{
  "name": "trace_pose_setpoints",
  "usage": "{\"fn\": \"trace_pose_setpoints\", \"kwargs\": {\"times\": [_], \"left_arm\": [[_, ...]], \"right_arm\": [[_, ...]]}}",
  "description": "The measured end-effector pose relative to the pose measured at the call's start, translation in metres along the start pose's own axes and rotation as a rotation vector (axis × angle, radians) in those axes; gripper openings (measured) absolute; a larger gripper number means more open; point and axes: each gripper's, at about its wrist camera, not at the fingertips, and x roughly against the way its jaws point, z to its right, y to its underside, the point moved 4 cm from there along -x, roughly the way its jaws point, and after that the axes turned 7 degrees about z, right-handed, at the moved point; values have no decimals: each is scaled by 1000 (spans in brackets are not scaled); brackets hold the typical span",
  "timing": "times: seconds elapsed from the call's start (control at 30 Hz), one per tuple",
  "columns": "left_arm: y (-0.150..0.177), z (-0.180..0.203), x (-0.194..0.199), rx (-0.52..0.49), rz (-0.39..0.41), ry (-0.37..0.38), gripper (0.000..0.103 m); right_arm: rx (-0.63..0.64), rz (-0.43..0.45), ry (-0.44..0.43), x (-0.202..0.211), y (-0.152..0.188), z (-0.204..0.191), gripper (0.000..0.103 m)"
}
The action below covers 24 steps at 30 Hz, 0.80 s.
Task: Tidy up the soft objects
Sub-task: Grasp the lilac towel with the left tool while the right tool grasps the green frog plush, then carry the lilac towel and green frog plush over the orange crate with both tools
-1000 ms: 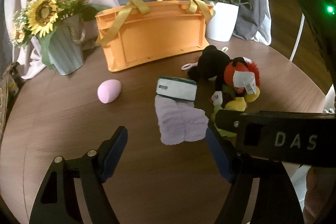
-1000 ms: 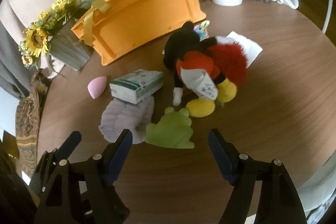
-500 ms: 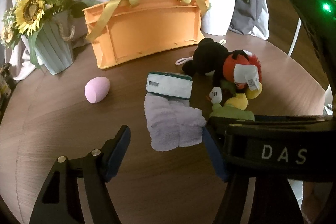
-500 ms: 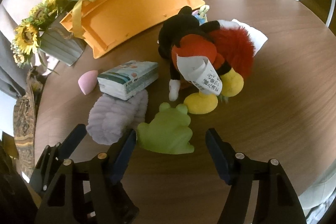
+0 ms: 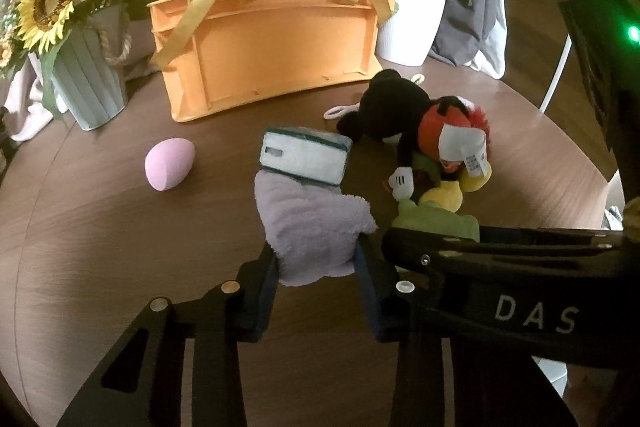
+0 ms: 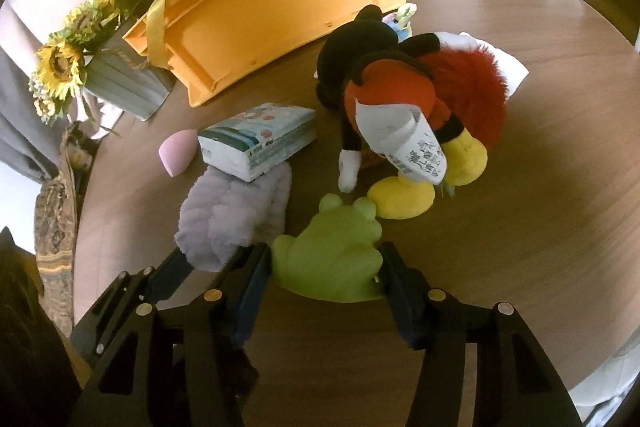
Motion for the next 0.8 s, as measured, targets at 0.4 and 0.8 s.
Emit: {"fn": "trace_pose_setpoints", "kwargs": {"times": [0.4,0.8], "left_arm": [[-10,-8,29,55,22,-6,30],[-32,-22,64,92,111,-39,29]], "right_arm": [[40,55,-8,22,-5,1,55],[71,108,-24,48,-9,-9,55]]}}
